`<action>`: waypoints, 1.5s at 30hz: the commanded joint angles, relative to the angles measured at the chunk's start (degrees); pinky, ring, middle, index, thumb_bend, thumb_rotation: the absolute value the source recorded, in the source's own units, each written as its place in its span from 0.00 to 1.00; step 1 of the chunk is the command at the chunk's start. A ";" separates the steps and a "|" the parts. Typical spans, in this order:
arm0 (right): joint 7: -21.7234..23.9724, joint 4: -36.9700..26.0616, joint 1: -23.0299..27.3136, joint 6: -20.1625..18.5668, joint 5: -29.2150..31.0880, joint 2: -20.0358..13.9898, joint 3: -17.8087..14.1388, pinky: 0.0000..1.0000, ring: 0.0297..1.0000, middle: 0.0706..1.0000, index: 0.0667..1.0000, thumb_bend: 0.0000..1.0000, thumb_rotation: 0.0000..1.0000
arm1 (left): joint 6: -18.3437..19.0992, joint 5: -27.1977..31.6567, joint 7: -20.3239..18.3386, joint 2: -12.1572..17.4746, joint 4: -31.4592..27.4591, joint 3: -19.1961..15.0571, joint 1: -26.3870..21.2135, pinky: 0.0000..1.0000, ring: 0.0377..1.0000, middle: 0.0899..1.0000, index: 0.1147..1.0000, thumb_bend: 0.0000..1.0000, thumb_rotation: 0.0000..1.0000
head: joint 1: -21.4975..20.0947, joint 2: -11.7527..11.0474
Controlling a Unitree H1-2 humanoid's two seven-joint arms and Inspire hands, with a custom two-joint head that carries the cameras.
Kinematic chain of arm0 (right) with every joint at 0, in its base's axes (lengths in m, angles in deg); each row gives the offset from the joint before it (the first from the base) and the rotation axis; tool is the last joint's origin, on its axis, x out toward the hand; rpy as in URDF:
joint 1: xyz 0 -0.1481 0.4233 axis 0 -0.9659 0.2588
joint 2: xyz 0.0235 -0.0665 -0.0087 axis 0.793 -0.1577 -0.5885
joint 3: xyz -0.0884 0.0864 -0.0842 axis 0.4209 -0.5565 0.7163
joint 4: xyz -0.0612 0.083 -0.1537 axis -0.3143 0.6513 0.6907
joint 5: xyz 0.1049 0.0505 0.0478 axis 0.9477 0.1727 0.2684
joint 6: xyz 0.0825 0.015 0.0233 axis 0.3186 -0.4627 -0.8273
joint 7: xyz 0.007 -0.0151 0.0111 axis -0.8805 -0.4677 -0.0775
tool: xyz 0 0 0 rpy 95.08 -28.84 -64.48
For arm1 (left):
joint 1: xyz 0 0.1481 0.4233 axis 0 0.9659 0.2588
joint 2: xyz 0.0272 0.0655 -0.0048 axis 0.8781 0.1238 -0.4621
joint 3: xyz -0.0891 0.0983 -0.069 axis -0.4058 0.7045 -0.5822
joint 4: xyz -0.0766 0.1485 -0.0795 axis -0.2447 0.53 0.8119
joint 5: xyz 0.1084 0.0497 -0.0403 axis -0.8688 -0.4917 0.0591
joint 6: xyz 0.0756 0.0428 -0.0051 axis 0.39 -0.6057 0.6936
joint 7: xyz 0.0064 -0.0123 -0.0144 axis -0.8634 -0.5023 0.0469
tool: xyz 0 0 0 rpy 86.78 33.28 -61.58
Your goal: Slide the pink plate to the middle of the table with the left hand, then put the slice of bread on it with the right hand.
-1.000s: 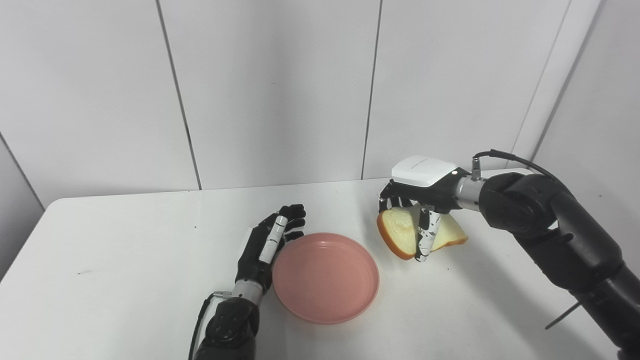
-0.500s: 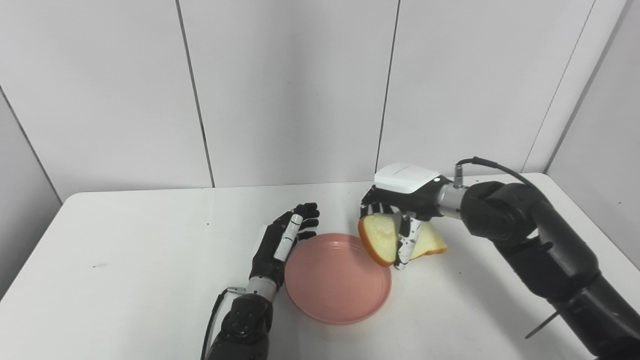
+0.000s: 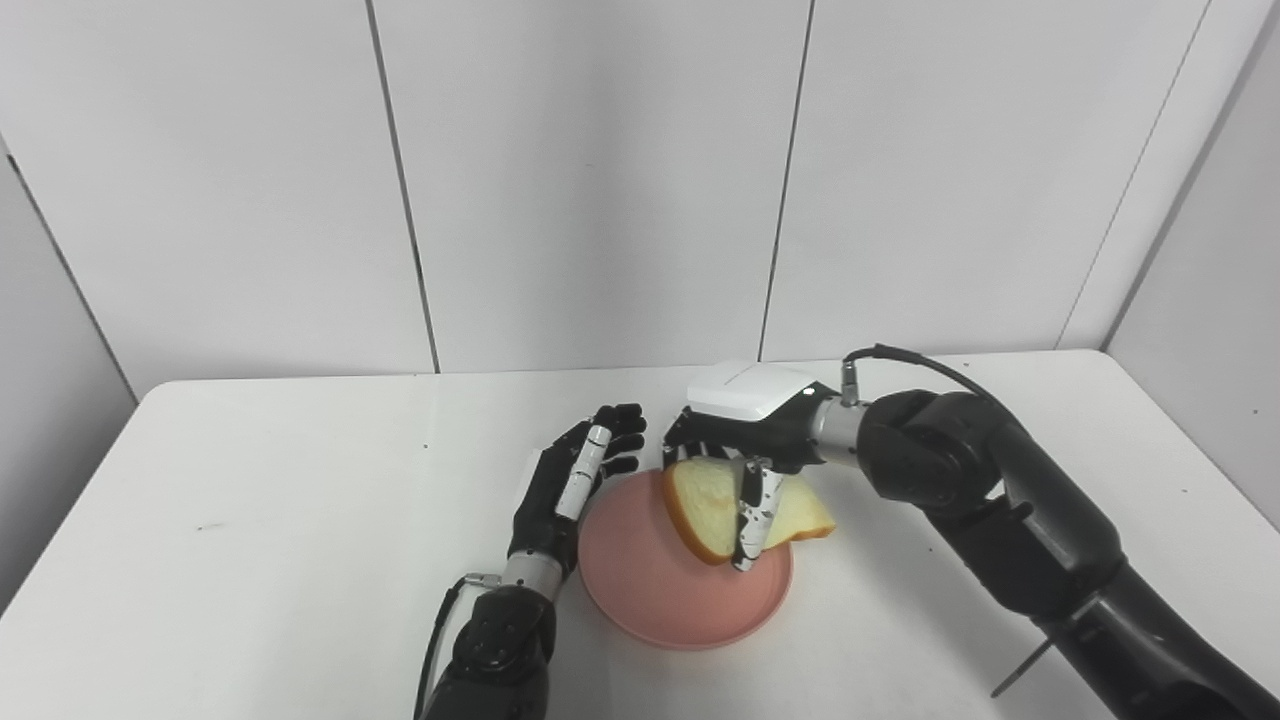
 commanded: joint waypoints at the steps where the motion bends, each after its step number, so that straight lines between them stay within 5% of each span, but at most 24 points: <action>1: -1.89 -1.37 2.97 2.04 -0.05 0.74 -0.14 0.32 0.37 0.44 0.50 0.51 0.00 | 0.14 0.69 -0.31 -1.25 3.74 -0.08 3.49 0.72 0.74 0.71 0.62 0.72 0.84 | 0.11 0.04; 20: -4.47 2.45 2.07 3.45 -2.22 4.15 1.89 0.34 0.40 0.45 0.46 0.53 0.01 | 0.53 1.80 -0.97 -1.38 3.73 -1.07 3.69 0.72 0.73 0.69 0.57 0.71 0.81 | -0.07 0.24; 22: -4.44 2.40 2.00 3.38 -2.19 3.98 1.89 0.36 0.42 0.49 0.45 0.53 0.13 | 0.33 1.74 -0.97 -1.21 4.06 -1.07 3.55 0.71 0.74 0.70 0.57 0.70 0.80 | -0.30 0.18; 23: -4.21 2.15 1.92 3.16 -2.12 3.83 1.81 0.40 0.47 0.52 0.50 0.76 0.25 | 0.27 1.51 -0.88 -1.10 4.10 -0.92 3.53 0.71 0.76 0.71 0.58 0.70 0.81 | -0.31 0.17; 25: -3.57 1.40 1.76 2.53 -2.24 3.47 1.72 0.49 0.56 0.61 0.59 0.97 0.41 | -0.07 0.79 -0.43 -0.90 4.05 -0.41 3.59 0.72 0.77 0.71 0.59 0.69 0.84 | -0.35 0.22; 33: -1.18 -0.89 1.68 1.66 -2.58 2.18 1.79 0.63 0.70 0.71 0.67 1.00 0.52 | 1.10 1.51 -0.75 -0.99 2.79 -0.17 4.14 0.72 0.75 0.71 0.62 0.69 0.84 | -0.66 0.43; 45: 2.61 -5.87 1.30 -0.84 -5.64 1.05 1.21 0.73 0.77 0.76 0.71 1.00 0.48 | 1.86 1.84 -0.80 -0.73 1.94 -0.43 4.74 0.77 0.73 0.70 0.60 0.69 0.84 | -1.21 0.65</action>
